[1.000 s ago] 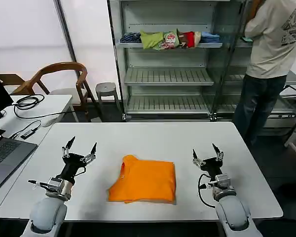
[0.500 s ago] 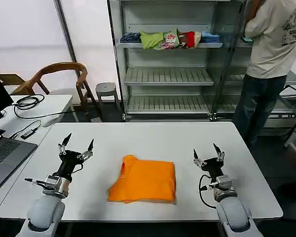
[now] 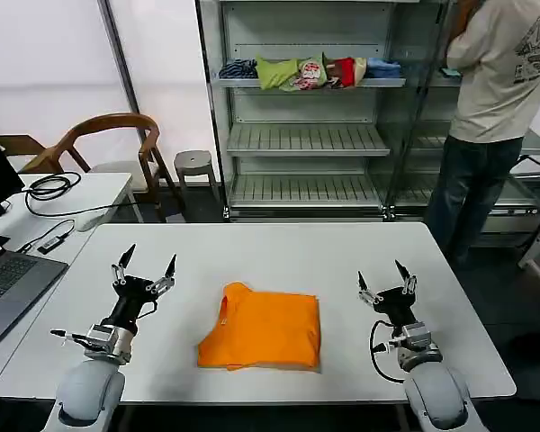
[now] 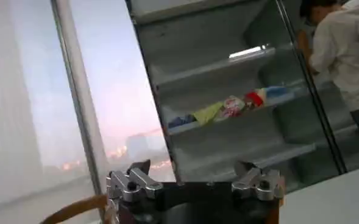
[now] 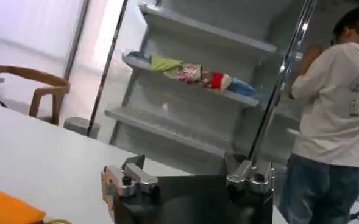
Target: Fold and organize the clothes.
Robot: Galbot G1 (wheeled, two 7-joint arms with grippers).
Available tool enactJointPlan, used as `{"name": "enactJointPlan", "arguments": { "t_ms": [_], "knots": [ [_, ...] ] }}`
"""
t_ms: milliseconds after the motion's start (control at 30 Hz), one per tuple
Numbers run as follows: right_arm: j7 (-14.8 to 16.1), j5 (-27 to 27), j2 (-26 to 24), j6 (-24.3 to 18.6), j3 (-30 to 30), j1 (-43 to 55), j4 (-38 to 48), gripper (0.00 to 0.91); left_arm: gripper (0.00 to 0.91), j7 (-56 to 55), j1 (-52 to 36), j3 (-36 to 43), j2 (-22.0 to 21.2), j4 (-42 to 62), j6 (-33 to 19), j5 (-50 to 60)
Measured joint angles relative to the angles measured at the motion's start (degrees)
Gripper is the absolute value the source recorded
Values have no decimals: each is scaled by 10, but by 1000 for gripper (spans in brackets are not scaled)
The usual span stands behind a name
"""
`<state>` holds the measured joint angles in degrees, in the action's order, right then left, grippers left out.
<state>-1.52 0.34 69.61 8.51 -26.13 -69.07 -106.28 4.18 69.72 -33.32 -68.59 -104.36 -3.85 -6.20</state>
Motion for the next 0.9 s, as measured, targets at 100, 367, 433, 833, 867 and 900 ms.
{"name": "enactJointPlan", "arguments": {
  "t_ms": [100, 367, 433, 833, 867, 900],
  "knots": [
    [-3, -6, -2, 0, 2, 3, -1, 907, 907, 0, 5, -5, -2, -4, -4, 5],
    [-7, -22, 2, -6, 9, 4, 1, 907, 907, -1, 23, -13, 2, -5, -16, 18],
    [-5, -25, 3, -8, 9, 2, 1, 907, 907, -4, 25, -11, 4, -5, -16, 19],
    [2, -33, 11, -18, -4, -1, 6, 907, 907, -15, 24, 2, 0, -1, -20, 30],
    [3, -35, 11, -18, -3, 0, 6, 907, 907, -15, 24, 2, 0, -1, -21, 29],
    [4, -36, 11, -18, -2, 1, 8, 907, 907, -15, 25, 4, 0, -1, -23, 29]
  ]
}}
